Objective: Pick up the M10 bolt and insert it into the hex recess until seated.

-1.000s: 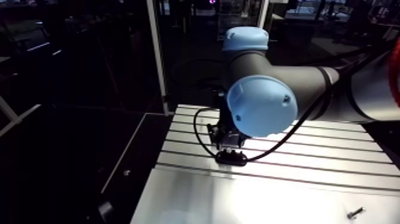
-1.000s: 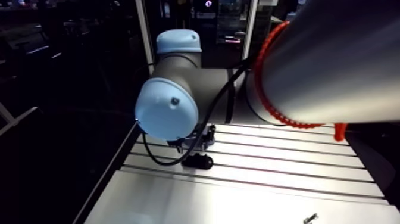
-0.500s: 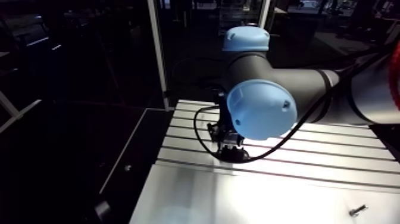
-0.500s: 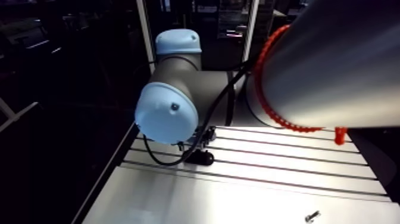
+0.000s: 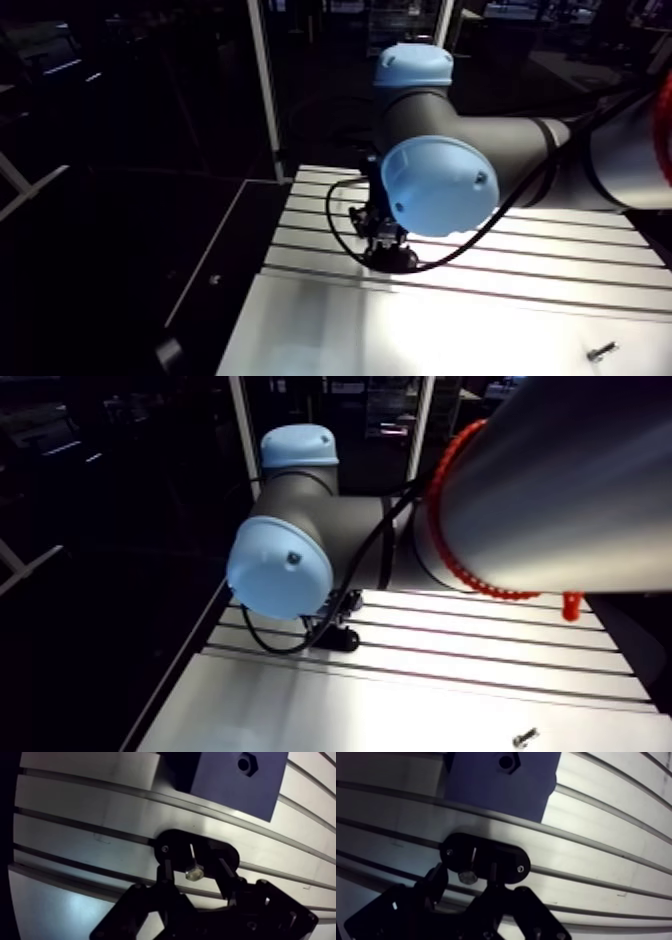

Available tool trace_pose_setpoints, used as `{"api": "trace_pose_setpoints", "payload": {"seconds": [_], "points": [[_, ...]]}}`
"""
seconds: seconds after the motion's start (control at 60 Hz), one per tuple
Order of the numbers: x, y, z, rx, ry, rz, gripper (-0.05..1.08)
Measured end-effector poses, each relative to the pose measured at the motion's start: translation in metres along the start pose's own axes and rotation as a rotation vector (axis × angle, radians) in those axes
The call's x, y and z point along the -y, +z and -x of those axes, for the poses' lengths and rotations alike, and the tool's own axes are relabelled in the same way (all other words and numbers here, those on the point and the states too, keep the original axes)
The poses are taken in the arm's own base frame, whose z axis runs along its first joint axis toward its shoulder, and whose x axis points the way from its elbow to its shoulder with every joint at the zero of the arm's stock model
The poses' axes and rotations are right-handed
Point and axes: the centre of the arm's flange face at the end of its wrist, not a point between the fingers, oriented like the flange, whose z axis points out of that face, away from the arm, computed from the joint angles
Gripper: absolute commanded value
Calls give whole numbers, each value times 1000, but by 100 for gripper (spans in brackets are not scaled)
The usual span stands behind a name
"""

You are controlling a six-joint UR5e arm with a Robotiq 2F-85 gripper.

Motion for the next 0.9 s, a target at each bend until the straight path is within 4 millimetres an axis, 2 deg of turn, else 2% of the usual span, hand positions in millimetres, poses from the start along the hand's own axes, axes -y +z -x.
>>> {"api": "trace_pose_setpoints", "payload": {"seconds": [0.9], "points": [[0,-2,0,-3,-3,2,59]]}}
